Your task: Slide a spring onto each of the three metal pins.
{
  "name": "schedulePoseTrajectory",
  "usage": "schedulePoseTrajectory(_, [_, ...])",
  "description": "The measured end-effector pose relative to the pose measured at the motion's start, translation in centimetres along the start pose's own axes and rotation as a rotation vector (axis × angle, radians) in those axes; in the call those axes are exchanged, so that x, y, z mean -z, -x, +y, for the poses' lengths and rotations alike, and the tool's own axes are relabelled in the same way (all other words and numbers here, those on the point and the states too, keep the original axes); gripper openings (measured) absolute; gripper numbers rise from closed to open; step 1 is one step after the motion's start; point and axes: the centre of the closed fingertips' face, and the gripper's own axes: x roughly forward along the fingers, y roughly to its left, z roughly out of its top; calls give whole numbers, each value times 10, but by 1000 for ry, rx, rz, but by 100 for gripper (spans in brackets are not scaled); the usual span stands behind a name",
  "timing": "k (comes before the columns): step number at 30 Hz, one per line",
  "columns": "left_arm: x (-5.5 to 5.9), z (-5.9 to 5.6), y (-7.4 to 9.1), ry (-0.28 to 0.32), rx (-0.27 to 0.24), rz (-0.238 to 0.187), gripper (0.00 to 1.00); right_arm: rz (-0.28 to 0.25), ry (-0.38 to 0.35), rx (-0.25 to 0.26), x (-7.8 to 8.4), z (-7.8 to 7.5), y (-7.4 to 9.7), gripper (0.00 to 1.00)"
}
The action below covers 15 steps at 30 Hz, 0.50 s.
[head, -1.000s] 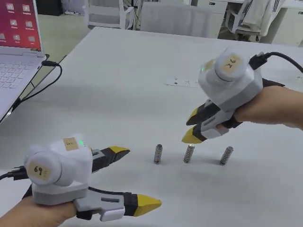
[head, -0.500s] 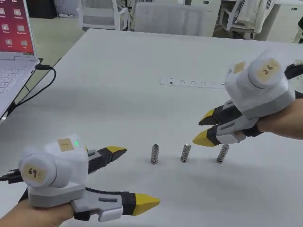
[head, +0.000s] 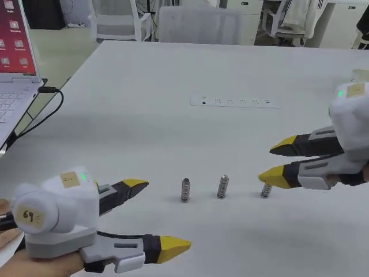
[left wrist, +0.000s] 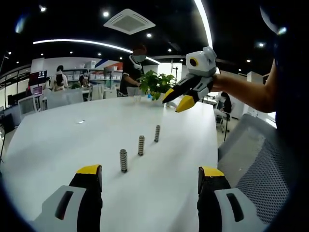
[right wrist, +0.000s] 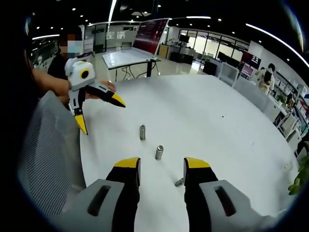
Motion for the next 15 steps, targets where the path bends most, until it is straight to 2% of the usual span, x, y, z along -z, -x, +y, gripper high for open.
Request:
schedulePoseTrajectory(8, [-3,-5,1,-2,-3,2,79,-21,-56,32,22,-4,15,39])
schedulePoseTrajectory(15, [-1,-6,5,4,-18,6,80,-24,-106,44,50,1,18,42])
